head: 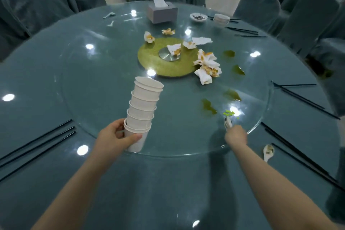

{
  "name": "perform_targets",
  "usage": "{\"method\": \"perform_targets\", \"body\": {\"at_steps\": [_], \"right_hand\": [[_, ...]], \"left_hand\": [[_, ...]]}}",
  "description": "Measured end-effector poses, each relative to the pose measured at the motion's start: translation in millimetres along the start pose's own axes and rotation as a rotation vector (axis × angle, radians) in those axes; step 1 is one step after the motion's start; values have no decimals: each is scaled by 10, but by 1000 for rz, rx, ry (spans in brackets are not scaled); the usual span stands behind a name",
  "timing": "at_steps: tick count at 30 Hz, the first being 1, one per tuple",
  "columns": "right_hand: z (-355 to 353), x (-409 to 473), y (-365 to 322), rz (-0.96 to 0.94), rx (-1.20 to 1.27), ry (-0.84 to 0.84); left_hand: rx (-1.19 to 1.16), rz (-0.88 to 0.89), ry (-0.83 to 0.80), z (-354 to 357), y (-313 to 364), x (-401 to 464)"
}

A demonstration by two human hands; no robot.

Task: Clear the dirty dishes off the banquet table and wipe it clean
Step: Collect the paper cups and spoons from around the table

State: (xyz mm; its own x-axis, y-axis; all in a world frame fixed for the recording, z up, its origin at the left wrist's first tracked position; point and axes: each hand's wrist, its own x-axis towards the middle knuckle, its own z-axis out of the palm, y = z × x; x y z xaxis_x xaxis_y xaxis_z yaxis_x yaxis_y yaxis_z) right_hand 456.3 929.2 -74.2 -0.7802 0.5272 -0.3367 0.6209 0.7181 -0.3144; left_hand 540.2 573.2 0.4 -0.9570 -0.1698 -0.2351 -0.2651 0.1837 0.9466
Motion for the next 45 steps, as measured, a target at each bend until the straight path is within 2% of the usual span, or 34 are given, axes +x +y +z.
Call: {"method": "perform_targets", "body": {"at_steps": [5, 8, 14, 17, 19, 23, 29, 33, 35, 38, 40, 45], "right_hand": [[159, 57, 55, 2, -118, 96], [205, 125, 115, -80, -192, 112], [167, 91, 287, -181, -64, 72], [73, 85, 510, -188, 102, 99], [-7, 110, 753, -143, 118, 135], [-105, 128, 1303, 64, 201, 225], [-122, 139, 1746, 172, 211, 217], [-35, 162, 1730, 150, 122, 117], [25, 162, 1719, 126, 115, 119], [45, 183, 1669, 139, 246, 169], [44, 198, 1642, 164, 223, 178], [29, 255, 1703, 77, 96, 135]], "left_hand": [[51, -16, 3, 128, 12, 156], [77, -25, -11, 269, 28, 215], [149, 15, -90, 607, 124, 257], [165, 35, -128, 833, 177, 286], [160, 45, -161, 1020, 202, 303], [165, 64, -190, 1301, 229, 330], [159, 76, -248, 1596, 208, 372], [179, 68, -258, 1669, 184, 391], [186, 68, -248, 1659, 176, 401], [203, 72, -210, 1613, 181, 409], [203, 64, -182, 1568, 175, 403], [211, 36, -124, 1426, 120, 338]]}}
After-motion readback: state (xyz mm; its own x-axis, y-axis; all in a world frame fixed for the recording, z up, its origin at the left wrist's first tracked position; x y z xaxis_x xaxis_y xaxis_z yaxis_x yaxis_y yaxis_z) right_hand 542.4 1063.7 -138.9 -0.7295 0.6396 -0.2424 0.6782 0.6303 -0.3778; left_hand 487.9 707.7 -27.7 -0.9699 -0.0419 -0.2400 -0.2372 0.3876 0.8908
